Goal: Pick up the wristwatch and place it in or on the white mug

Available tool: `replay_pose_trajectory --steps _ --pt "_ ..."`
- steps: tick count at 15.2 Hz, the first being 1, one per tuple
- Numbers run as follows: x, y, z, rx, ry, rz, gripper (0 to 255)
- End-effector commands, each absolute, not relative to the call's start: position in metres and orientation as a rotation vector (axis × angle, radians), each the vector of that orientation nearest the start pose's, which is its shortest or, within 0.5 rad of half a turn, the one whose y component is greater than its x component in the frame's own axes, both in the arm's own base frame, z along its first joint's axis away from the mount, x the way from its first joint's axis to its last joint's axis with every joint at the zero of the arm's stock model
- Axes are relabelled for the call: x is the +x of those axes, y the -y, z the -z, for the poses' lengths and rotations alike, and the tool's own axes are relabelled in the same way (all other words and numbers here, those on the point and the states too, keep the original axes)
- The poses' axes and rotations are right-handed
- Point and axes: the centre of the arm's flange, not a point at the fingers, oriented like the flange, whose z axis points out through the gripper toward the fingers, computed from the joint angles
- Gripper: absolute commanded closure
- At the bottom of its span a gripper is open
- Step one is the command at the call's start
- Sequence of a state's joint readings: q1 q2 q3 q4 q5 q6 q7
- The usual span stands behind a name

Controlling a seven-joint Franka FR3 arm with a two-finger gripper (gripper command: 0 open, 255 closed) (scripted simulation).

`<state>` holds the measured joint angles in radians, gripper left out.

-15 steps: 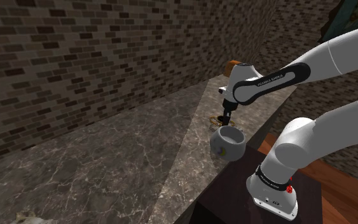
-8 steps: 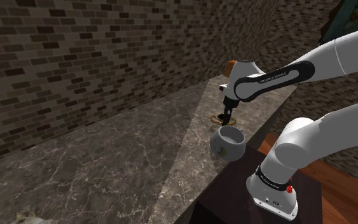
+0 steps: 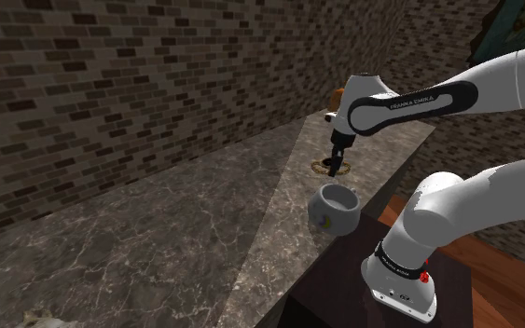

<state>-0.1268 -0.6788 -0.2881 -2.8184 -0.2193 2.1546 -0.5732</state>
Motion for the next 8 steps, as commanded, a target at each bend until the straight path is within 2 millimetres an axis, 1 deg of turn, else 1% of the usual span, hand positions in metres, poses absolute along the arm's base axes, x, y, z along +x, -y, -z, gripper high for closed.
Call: replay_pose_trajectory --steps 1,8 --pt "0.299 0.129 -0.39 -3.101 0.534 0.004 255" --pt "0.299 0.129 -0.427 -3.101 0.534 0.004 255"
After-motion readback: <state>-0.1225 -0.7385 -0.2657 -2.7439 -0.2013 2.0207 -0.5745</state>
